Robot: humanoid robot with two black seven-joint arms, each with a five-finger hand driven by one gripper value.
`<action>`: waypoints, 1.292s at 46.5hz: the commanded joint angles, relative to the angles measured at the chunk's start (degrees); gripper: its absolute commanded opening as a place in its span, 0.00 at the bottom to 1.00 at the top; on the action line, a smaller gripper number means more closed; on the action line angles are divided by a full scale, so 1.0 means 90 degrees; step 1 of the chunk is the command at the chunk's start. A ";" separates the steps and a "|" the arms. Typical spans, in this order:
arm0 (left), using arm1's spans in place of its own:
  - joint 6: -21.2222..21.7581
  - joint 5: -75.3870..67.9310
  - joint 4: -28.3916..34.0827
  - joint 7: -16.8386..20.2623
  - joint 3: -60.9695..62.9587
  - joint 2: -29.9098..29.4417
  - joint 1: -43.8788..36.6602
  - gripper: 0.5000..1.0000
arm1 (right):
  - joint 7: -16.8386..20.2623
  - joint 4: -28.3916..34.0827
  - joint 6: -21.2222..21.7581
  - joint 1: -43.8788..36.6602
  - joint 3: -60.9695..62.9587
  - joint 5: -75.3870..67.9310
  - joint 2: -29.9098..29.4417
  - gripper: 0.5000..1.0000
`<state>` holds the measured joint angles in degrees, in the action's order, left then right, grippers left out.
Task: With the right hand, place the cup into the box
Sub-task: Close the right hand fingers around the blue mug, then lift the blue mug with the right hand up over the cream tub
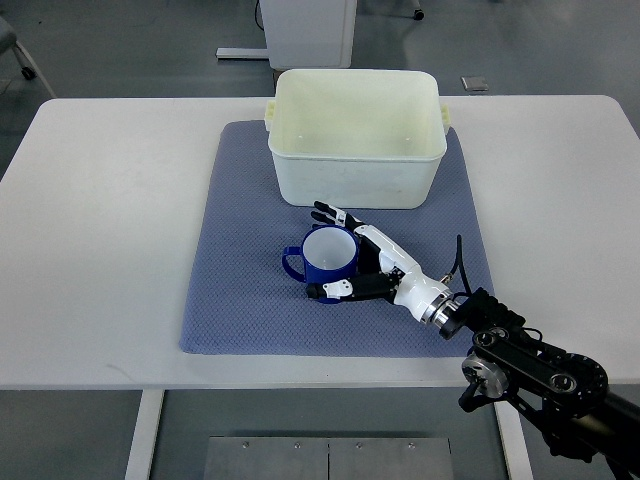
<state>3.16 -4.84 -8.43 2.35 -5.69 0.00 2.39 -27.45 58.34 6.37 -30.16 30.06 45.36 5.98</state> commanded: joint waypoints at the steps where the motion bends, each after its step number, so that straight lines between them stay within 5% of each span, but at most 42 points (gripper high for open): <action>1: 0.0000 0.0000 -0.0001 -0.0007 0.0017 0.0000 -0.0002 1.00 | -0.0045 -0.0075 -0.0082 0.0001 -0.0019 -0.0001 -0.0029 0.98; 10: 0.0000 0.0000 -0.0001 -0.0007 0.0017 0.0000 -0.0002 1.00 | -0.0289 -0.0281 -0.0151 0.0001 -0.0185 -0.0010 -0.0068 0.82; 15: 0.0000 0.0000 -0.0001 0.0002 0.0017 0.0000 -0.0002 1.00 | -0.0367 -0.0339 -0.0307 0.0001 -0.0195 -0.0010 -0.0059 0.64; 20: 0.0000 0.0000 -0.0001 -0.0007 -0.0002 0.0000 -0.0002 1.00 | -0.0494 -0.0339 -0.0307 -0.0057 -0.0302 -0.0010 -0.0020 0.00; 37: 0.0000 0.0000 -0.0001 0.0002 -0.0002 0.0000 -0.0002 1.00 | -0.0621 -0.0252 -0.0610 -0.0184 -0.0439 -0.0030 0.0097 0.00; 60: 0.0000 0.0000 -0.0001 0.0002 -0.0002 0.0000 -0.0002 1.00 | -0.0651 0.1145 -0.0815 -0.0360 -0.0390 -0.0108 0.1737 0.00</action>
<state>3.17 -4.83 -8.44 2.36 -5.64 0.00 2.37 -33.35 67.55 -0.93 -33.03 26.46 44.49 19.42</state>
